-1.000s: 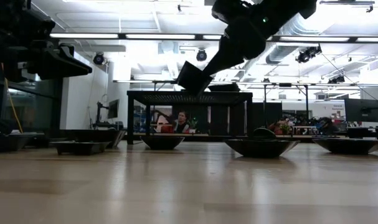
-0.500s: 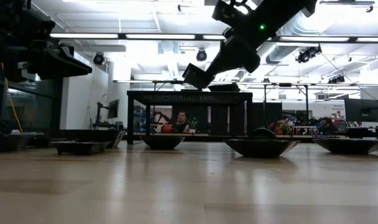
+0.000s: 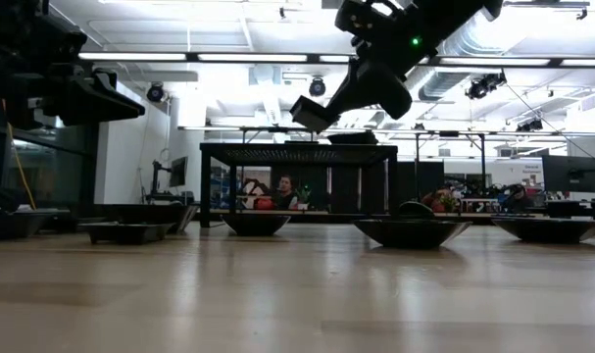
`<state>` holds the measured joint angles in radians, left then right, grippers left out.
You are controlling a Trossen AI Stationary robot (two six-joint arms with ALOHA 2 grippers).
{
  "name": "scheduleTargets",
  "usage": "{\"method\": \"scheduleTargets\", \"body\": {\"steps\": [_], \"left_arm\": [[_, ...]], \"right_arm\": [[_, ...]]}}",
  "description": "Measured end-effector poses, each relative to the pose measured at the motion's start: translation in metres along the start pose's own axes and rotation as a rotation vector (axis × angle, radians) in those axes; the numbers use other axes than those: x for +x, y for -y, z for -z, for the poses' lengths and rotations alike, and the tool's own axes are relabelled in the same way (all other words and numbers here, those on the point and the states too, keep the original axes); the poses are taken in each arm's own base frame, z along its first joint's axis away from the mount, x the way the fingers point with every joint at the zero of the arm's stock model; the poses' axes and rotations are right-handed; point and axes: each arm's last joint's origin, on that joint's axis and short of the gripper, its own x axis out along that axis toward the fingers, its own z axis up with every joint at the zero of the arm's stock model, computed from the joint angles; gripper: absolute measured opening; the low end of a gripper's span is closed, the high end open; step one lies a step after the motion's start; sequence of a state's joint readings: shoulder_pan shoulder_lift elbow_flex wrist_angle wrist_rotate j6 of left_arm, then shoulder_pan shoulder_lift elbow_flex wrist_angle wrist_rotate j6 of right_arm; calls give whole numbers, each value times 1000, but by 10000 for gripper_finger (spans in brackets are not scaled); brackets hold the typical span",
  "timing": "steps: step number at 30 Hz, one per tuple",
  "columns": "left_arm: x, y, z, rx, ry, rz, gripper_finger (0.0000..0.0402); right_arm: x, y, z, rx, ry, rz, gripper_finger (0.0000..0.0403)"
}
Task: Pick & Place Mini shaped plates
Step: Stack the black square plate on top of the black square plate on the shelf
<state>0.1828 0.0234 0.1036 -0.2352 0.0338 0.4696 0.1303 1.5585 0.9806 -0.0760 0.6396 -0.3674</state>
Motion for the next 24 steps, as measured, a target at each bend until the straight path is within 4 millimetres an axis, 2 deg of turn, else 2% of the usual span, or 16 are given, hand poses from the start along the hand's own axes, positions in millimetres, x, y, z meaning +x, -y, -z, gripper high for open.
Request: {"method": "scheduleTargets", "body": {"steps": [10,24], "left_arm": [[0,0,0,0,0,0,80],[0,0,0,0,1,0,80]], "right_arm": [[-1,2,-28,-14,-51,-27,3],[31,22,-58,-156,-218,62,2]]}}
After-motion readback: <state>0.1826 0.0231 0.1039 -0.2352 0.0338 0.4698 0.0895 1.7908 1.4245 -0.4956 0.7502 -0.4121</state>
